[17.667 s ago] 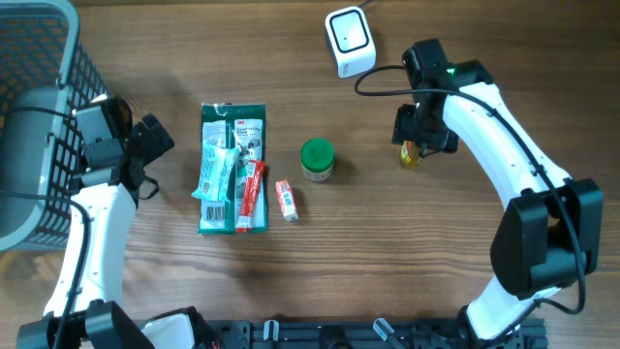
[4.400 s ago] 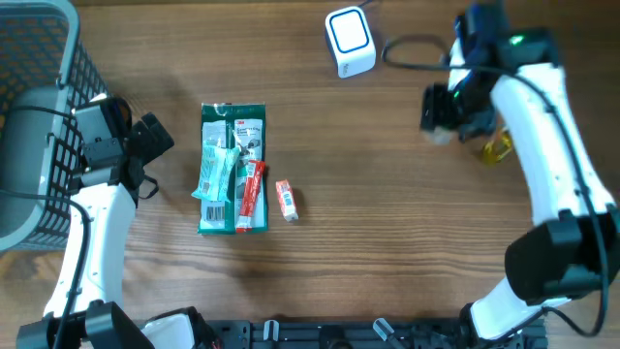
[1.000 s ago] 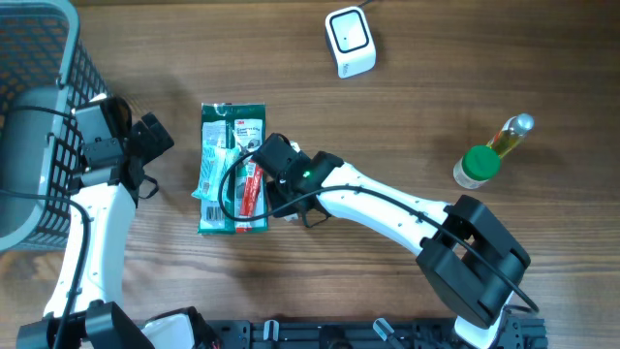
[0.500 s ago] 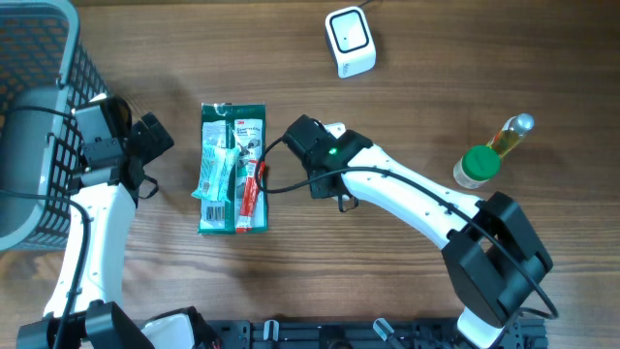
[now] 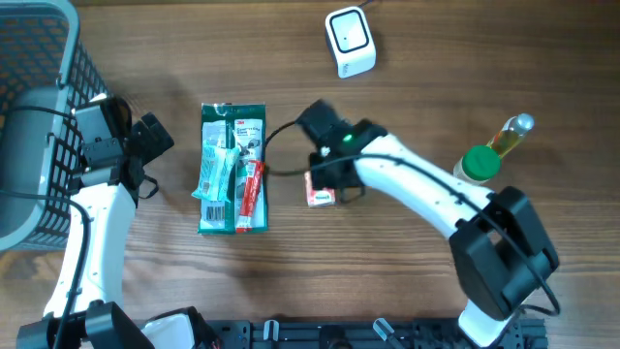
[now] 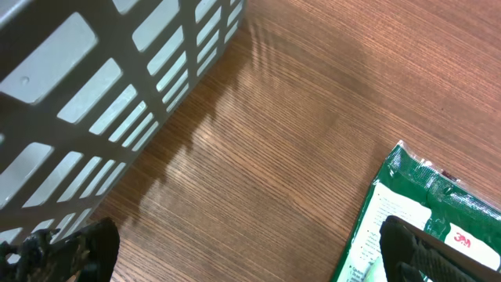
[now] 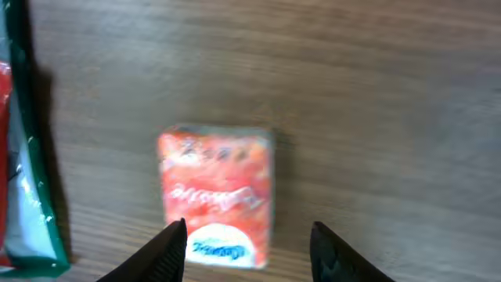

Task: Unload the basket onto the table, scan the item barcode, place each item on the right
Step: 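Lower the right gripper onto the orange carton and close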

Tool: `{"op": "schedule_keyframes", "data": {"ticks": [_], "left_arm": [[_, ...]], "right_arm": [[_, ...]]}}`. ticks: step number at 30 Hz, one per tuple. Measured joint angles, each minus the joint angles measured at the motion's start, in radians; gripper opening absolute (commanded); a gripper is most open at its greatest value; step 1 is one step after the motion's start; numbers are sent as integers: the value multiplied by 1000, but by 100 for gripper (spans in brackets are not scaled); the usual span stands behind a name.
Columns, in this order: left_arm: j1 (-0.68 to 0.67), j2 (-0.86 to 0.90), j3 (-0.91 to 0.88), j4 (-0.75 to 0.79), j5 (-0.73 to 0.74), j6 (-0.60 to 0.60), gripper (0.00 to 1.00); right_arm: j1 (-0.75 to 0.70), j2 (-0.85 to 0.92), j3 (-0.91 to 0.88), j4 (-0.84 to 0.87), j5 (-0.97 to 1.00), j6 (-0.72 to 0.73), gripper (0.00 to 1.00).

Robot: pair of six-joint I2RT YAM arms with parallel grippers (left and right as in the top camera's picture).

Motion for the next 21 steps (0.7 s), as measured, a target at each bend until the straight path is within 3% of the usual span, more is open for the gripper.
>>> {"op": "schedule_keyframes", "data": {"ticks": [6,21], "left_arm": [[0,0,0,0,0,0,100],[0,0,0,0,0,0,100]], "right_arm": [[-111,0,0,-2,-216,-90,51],[-111,0,0,20,-238,-142,52]]}}
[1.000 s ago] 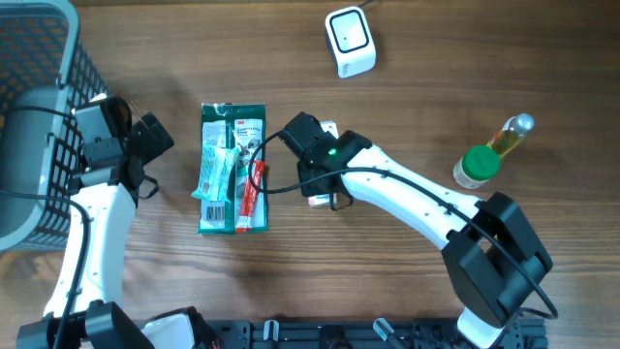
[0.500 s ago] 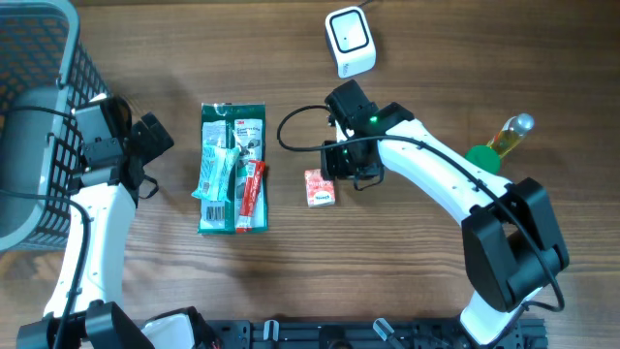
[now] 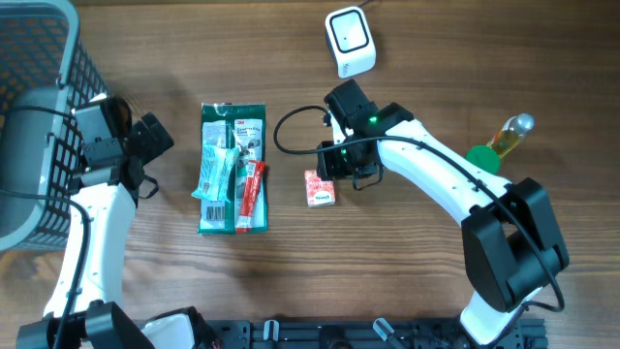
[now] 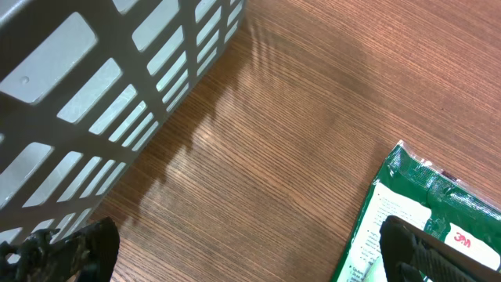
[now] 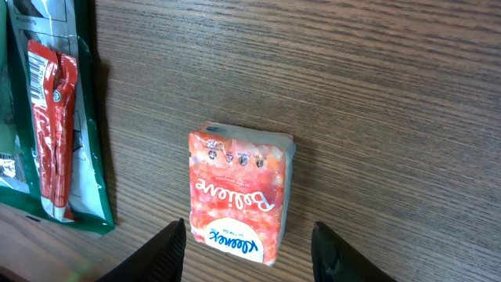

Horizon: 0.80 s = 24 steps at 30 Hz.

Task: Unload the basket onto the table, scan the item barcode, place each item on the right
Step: 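Lower the right gripper onto the orange carton and close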

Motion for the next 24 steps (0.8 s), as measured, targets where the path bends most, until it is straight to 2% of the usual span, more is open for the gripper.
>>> {"op": "schedule_keyframes", "data": {"ticks": [5,11,18,20,24], "left_arm": [[0,0,0,0,0,0,100],[0,0,0,0,0,0,100],[0,0,0,0,0,0,100],[0,0,0,0,0,0,100],[0,0,0,0,0,0,100]], "right_arm": [[0,0,-6,28,0,0,52],[0,0,-140,156,0,5,51],[0,0,-151,172,0,35,40],[0,0,-151,173,0,43,34],[0,0,-151,164,0,54,34]]}}
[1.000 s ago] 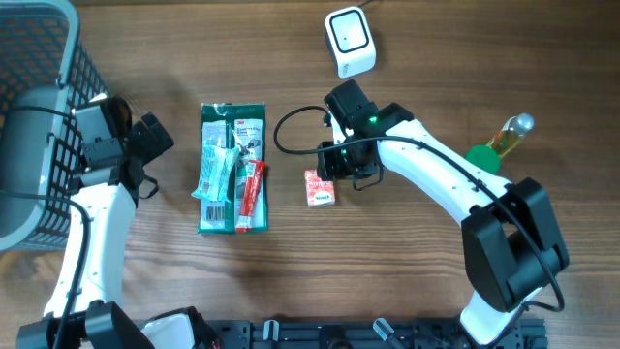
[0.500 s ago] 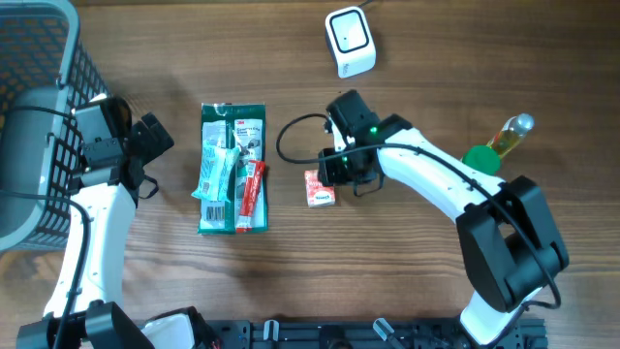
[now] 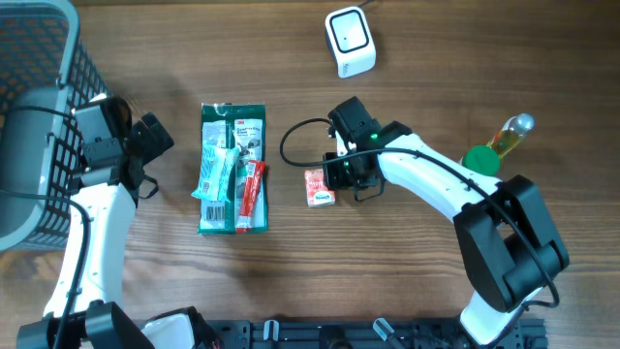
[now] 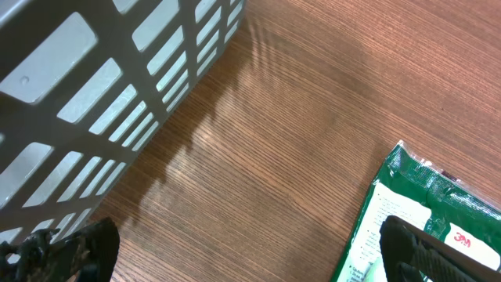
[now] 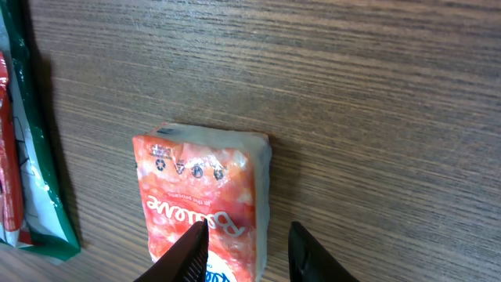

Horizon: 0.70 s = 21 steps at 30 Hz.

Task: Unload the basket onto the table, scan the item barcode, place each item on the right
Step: 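Lower the right gripper onto the orange carton and close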

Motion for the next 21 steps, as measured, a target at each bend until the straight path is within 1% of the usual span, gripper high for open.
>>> {"op": "schedule_keyframes", "data": {"ticks": [2,3,5,16,21], "left_arm": [[0,0,0,0,0,0,100],[0,0,0,0,0,0,100],[0,0,0,0,0,0,100],[0,0,0,0,0,0,100],[0,0,0,0,0,0,100]], "right_arm": [[0,0,0,-7,0,-1,33],[0,0,0,-8,0,-2,30],[0,0,0,-8,1,-8,30],[0,0,0,-7,0,-8,29],[0,0,0,-5,-27,-55,30]]}}
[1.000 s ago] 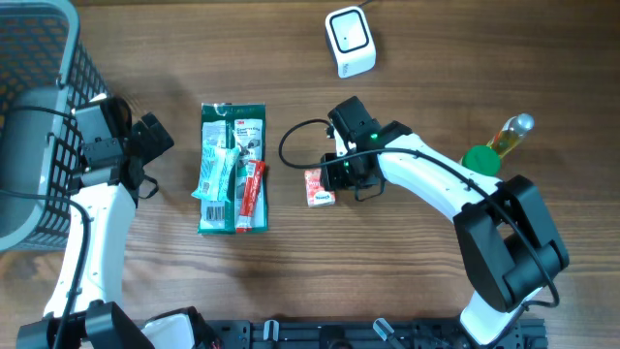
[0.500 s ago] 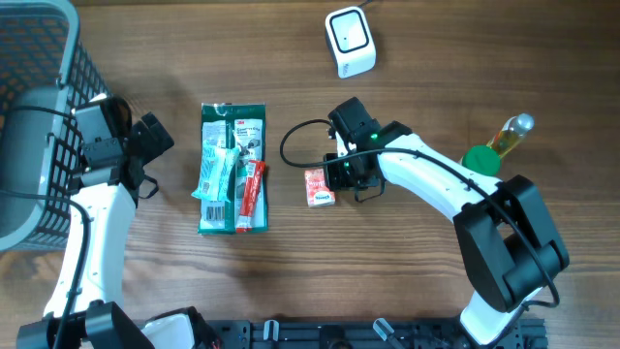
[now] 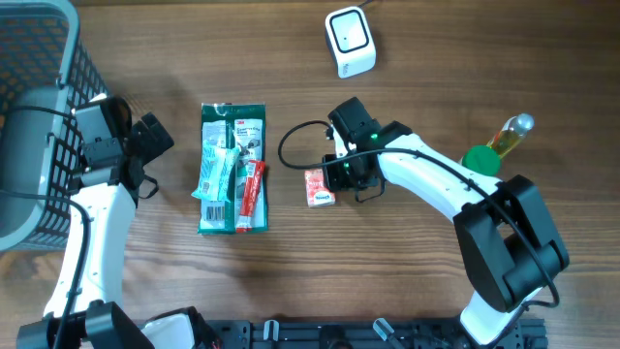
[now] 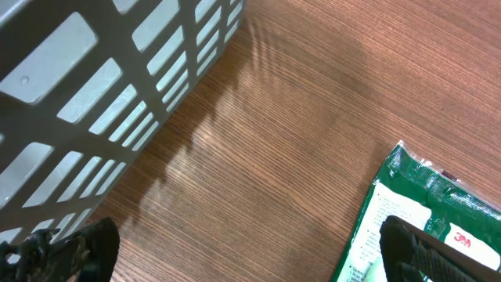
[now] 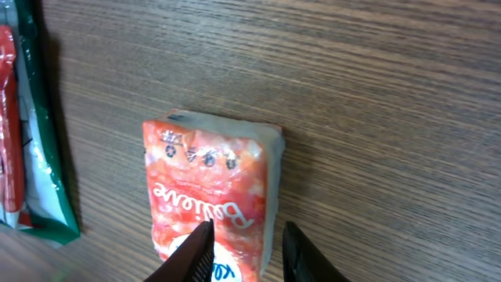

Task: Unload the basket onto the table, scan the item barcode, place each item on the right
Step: 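Lower the right gripper onto the orange carton and close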

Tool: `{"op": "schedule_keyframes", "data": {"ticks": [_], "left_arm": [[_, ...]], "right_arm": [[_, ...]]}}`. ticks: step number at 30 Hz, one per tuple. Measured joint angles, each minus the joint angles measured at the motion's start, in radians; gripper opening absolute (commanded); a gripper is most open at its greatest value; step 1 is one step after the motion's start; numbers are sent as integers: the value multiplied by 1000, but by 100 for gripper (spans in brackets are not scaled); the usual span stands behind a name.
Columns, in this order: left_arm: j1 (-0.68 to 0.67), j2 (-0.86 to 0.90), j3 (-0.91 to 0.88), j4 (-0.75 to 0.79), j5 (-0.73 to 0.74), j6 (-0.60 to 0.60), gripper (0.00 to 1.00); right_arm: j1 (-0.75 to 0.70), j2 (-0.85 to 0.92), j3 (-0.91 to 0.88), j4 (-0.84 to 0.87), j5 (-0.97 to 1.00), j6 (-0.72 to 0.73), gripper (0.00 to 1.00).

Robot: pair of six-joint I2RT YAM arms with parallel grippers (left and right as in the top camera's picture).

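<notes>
A small orange-red tissue pack (image 3: 320, 188) lies flat on the wooden table, and it fills the lower middle of the right wrist view (image 5: 211, 188). My right gripper (image 3: 336, 173) hovers at its right end. The right gripper (image 5: 244, 251) is open but narrow, with its left fingertip (image 5: 200, 247) over the pack's face and the other finger just off the pack's right edge. The white barcode scanner (image 3: 350, 41) stands at the far edge of the table. My left gripper (image 3: 155, 136) is open beside the basket, and in its own view (image 4: 250, 258) it holds nothing.
A green retail package (image 3: 231, 167) with a red tube on it lies left of the tissue pack, and its corner shows in the left wrist view (image 4: 423, 211). A grey wire basket (image 3: 39, 97) fills the far left. An oil bottle (image 3: 511, 134) and a green-lidded jar (image 3: 479, 163) stand at the right.
In the right wrist view the tissue pack sits slightly further right and lower between the fingers. The right gripper has barely shifted over it. The left arm has not moved.
At the oldest moment my right gripper was wide open low over the tissue pack. Then it was higher and further back, still wide open. After that it was down close over the pack with the fingers much narrower, where it stays now. The left arm kept still.
</notes>
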Motion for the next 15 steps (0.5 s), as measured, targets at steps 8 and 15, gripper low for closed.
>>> {"op": "schedule_keyframes", "data": {"ticks": [8,15], "left_arm": [[0,0,0,0,0,0,100],[0,0,0,0,0,0,100]], "right_arm": [[0,0,0,6,-6,-25,29],[0,0,-76,108,-6,-25,19]]}}
